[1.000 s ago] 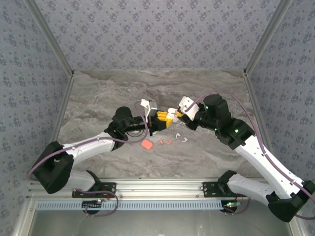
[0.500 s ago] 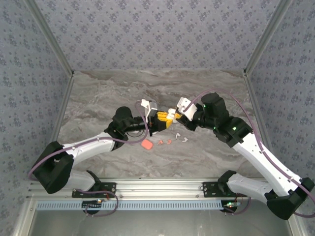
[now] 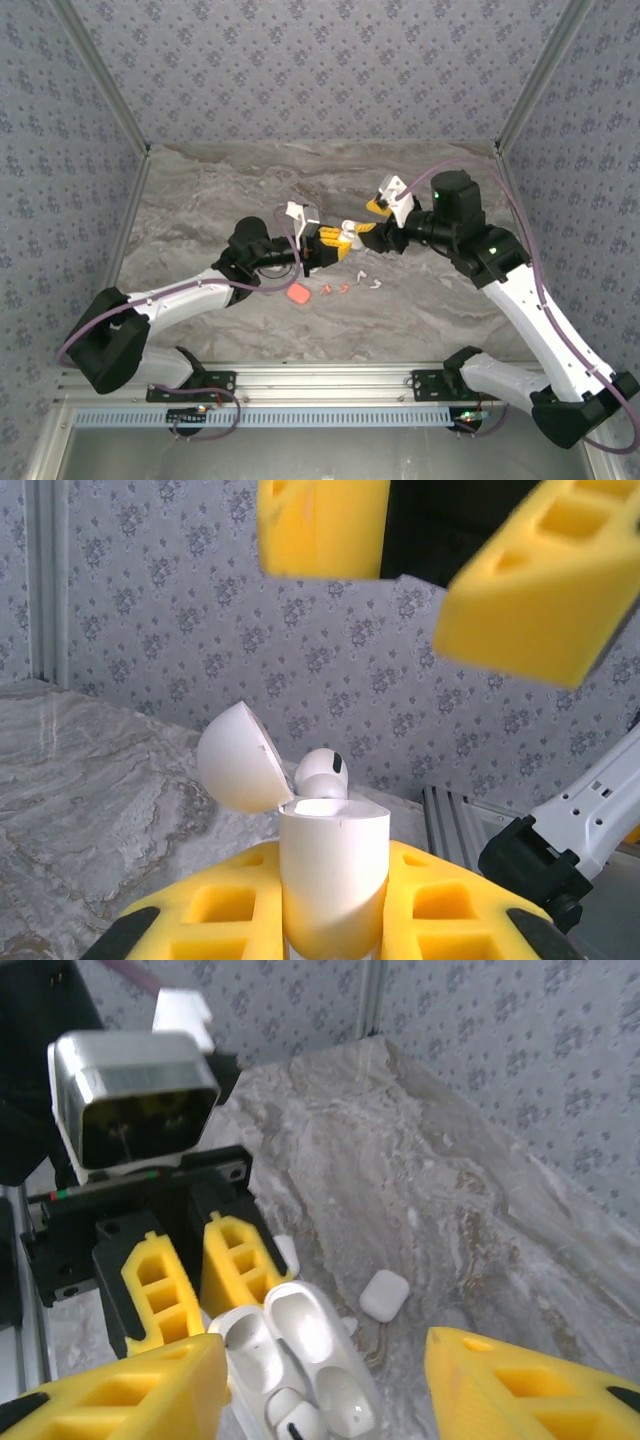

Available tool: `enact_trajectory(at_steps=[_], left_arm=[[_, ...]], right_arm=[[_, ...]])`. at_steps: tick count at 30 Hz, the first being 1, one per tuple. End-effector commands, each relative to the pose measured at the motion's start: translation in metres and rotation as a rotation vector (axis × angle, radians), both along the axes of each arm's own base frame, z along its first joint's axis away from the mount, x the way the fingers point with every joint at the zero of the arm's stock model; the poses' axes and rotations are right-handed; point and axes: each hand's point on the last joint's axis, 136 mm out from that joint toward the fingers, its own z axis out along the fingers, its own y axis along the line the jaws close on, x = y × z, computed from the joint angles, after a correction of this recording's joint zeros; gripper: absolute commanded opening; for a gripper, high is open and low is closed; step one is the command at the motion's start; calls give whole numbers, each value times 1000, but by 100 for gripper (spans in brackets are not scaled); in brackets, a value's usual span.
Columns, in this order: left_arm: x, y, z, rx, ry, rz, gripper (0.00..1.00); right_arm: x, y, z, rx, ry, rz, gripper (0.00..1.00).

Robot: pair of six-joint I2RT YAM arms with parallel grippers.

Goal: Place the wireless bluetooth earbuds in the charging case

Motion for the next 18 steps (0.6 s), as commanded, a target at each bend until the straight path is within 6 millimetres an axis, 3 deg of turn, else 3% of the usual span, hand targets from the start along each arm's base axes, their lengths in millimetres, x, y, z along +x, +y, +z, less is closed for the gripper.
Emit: enact_trajectory(at_steps=[1,4,8,11,18], left_arm=[[-2,3,21,-63,-72,24,0],[1,9,21,-65,-86,70,0],[5,21,23,-61,-112,152,0],[5,29,23,-43,-129,189,0],[-3,42,21,-15,-143,222,0]], right_arm=[[0,-10,30,128,52,-55,62],[17,-28,20,157,133,-175,62],[44,-58,-20,178,290,-374,62],[58,-73,-73,165,443,-501,61],[74,-80,-176,12,674,-602,57]])
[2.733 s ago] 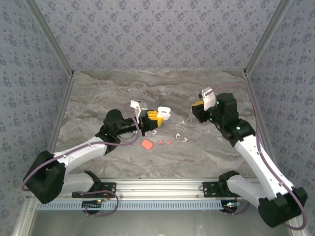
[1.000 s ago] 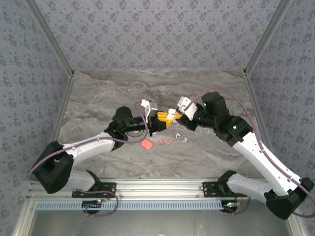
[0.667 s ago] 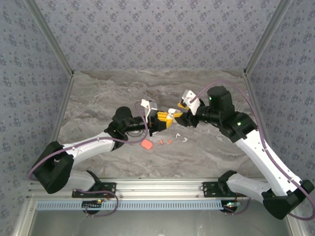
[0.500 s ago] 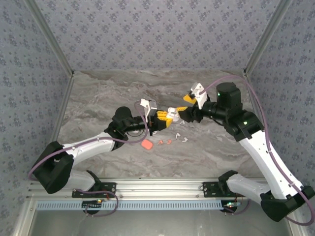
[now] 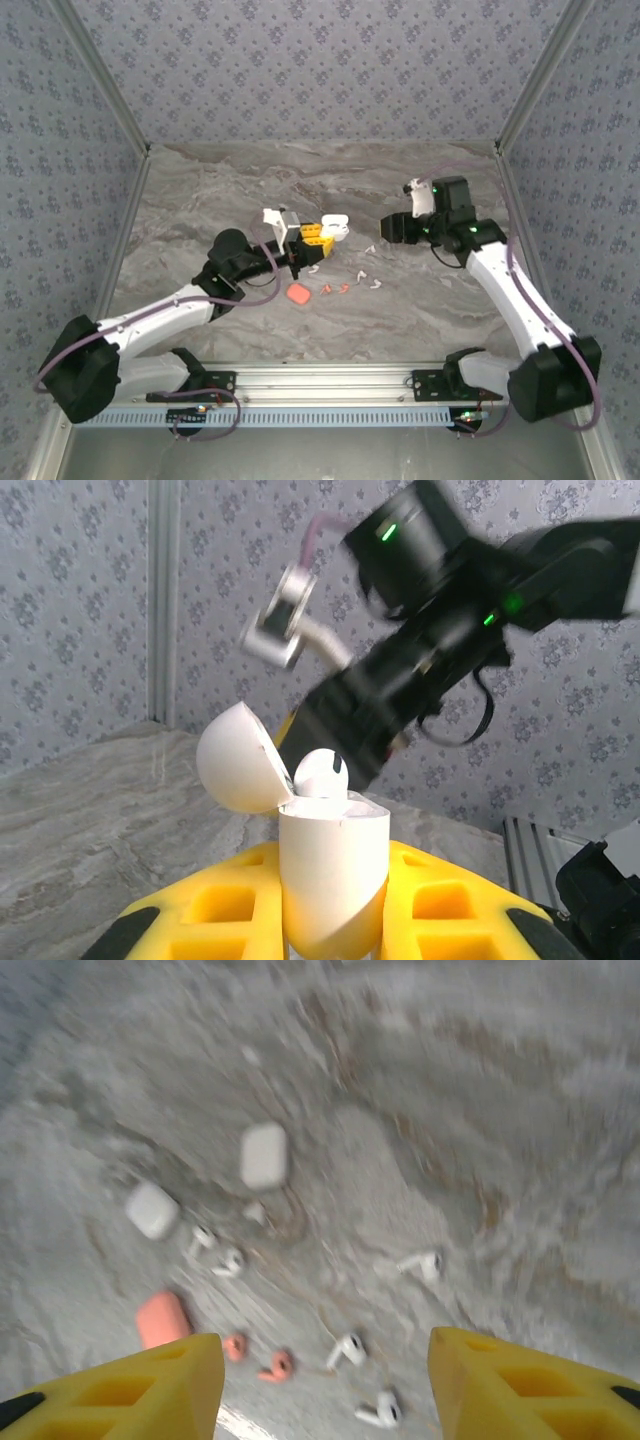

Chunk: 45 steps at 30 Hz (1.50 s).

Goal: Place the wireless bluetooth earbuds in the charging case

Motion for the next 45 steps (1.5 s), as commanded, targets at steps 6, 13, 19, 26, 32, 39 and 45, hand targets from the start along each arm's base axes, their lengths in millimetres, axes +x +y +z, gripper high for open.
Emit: enact_trajectory(at_steps=[6,13,19,26,32,39,45], left_arm=[[-6,9,2,16,-28,31,0],[-8,10,4,16,-28,24,0],[-9,10,5,15,-26,22,0],[-10,11,5,18,-23,21,0],[-10,13,1,30,-20,29,0],[-11,14,-2,36,-18,32,0],[-10,15,-5,39,-15,41,0]], right_arm=[[21,-9,-81,-97,177,-78,52],[41,2,-124,-157,246,-81,50],[53,14,-148,-185,273,-69,48],[66,21,-158,-203,274,-63,46],[65,25,-168,-206,299,-53,41],[59,25,-183,-220,335,-44,33],[56,27,-187,-232,342,-32,24]])
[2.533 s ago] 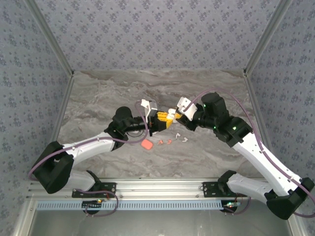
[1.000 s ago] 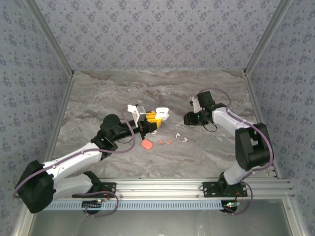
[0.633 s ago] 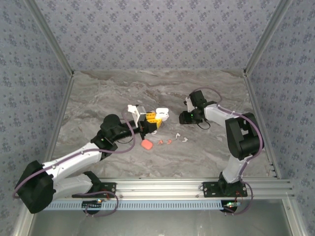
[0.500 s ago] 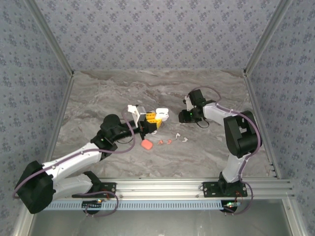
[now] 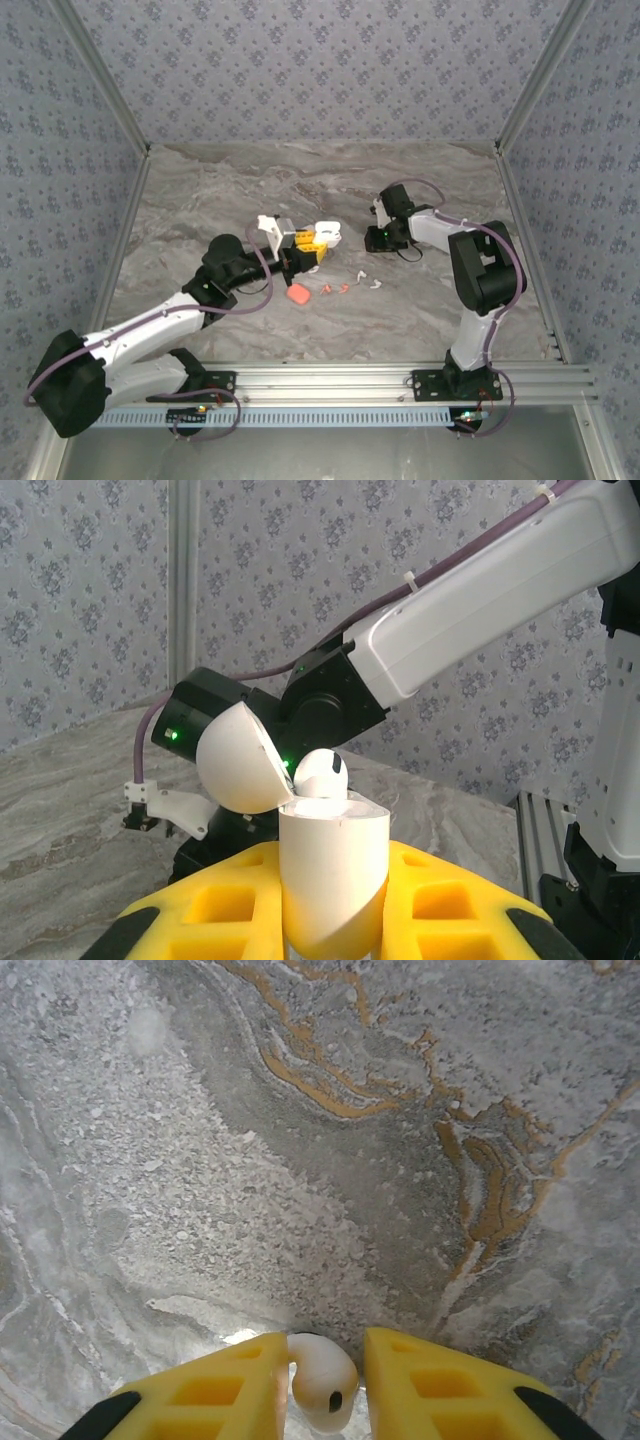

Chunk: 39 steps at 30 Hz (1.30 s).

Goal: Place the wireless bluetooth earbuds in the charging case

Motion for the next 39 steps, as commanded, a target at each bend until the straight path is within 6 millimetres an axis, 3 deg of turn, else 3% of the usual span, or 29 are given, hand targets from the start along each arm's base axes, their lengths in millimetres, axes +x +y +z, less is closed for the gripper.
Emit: enact_trajectory(at_steps=[1,6,10,16,22,26,30,35,39], left_arm=[[-4,3,11,-20,-43,5,0],[-4,2,10,-20,-41,7,0],[-2,2,9,-21,-36,9,0],[1,-5,7,-43,-15,-7,0],[5,-14,7,-54,3,-35,0],[7,-20,9,-67,11,-53,0],[8,-26,8,-74,21,-79,0],[6,-32,9,-78,18,-100,0],[5,-35,8,-73,18,-114,0]], right_arm=[[-3,3,-6,-16,18,14,23],[-2,2,10,-8,-29,15,20],[-4,-2,42,0,-113,12,20],[-20,-8,114,23,-328,48,20],[-48,-9,204,64,-602,138,20],[-72,-2,261,91,-777,231,21],[-97,13,303,97,-906,348,21],[-120,43,330,93,-994,503,21],[-128,62,334,78,-1014,590,21]])
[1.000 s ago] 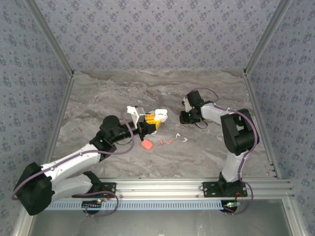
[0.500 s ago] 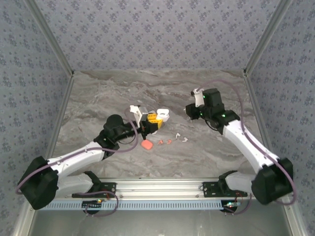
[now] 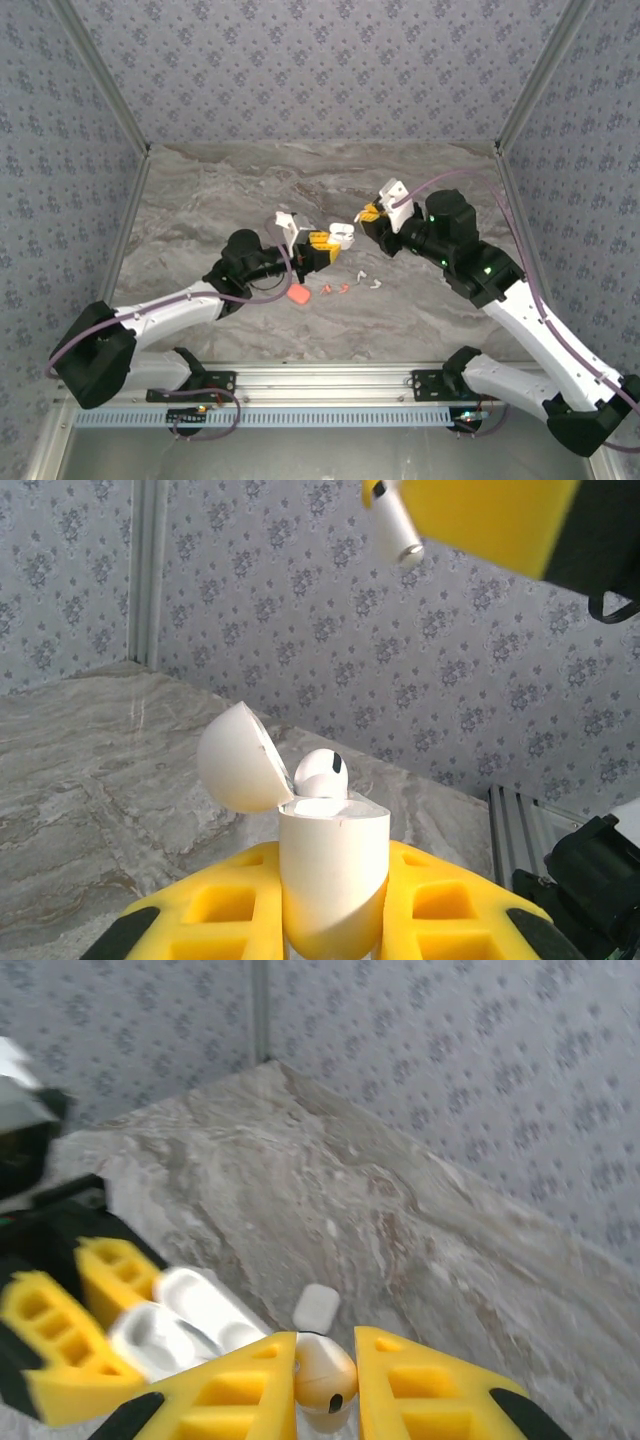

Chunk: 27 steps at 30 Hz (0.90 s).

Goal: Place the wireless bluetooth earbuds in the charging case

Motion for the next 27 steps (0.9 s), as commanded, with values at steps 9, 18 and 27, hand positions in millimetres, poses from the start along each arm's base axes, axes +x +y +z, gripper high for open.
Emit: enact_trajectory(at_steps=[9,18,27], left_arm=[[-7,-5,30,-63,-65,-45,0],[-8,-4,30,-55,-69,-44,0],[-8,-4,30,-54,-69,-43,0]], right_arm=[[-7,26,-12,-134,-28,101,21],[-9,32,-27,-156,17,136,21],[-10,36,-34,-169,38,149,21]])
